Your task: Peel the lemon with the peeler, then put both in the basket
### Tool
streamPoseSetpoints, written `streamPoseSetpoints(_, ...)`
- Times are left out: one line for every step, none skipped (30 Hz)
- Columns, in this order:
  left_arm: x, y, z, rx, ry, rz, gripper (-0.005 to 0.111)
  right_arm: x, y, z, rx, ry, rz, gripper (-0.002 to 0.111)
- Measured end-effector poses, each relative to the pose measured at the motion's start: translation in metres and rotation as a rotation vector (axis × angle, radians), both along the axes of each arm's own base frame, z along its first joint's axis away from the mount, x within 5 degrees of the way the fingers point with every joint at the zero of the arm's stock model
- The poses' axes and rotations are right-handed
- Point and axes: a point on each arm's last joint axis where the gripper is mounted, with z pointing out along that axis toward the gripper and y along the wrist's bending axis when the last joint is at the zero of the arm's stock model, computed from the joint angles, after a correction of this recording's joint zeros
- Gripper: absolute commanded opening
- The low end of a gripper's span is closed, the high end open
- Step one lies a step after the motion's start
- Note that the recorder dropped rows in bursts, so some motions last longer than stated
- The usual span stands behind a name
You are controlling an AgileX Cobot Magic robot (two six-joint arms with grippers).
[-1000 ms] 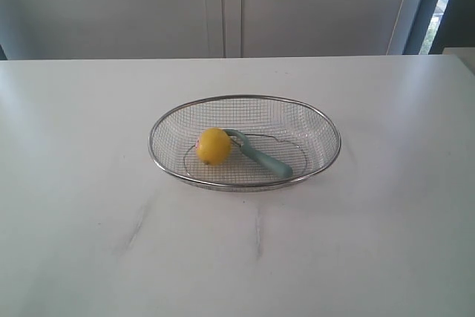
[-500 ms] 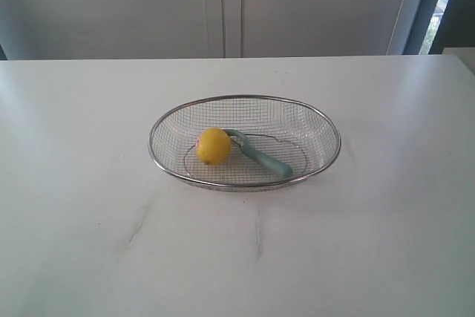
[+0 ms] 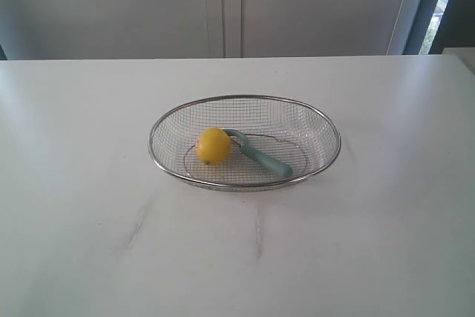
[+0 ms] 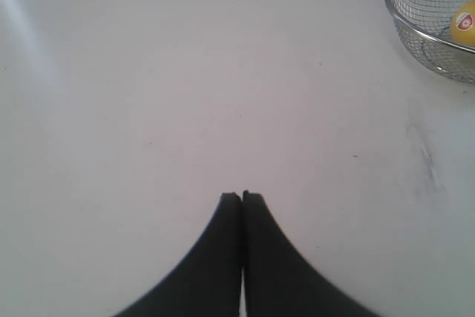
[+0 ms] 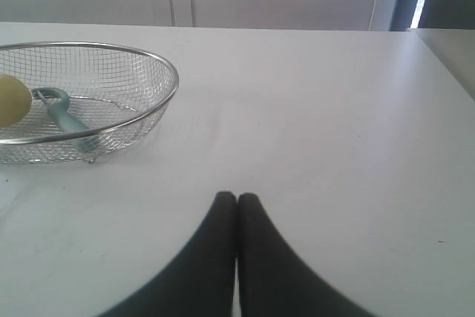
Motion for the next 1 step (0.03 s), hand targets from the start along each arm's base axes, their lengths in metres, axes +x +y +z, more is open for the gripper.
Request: streamPoseSetpoints(0.0, 0.0, 0.0, 0.0, 0.0, 0.0, 0.0, 0.0, 0.0, 0.0, 0.0, 0.0, 0.0, 0.0)
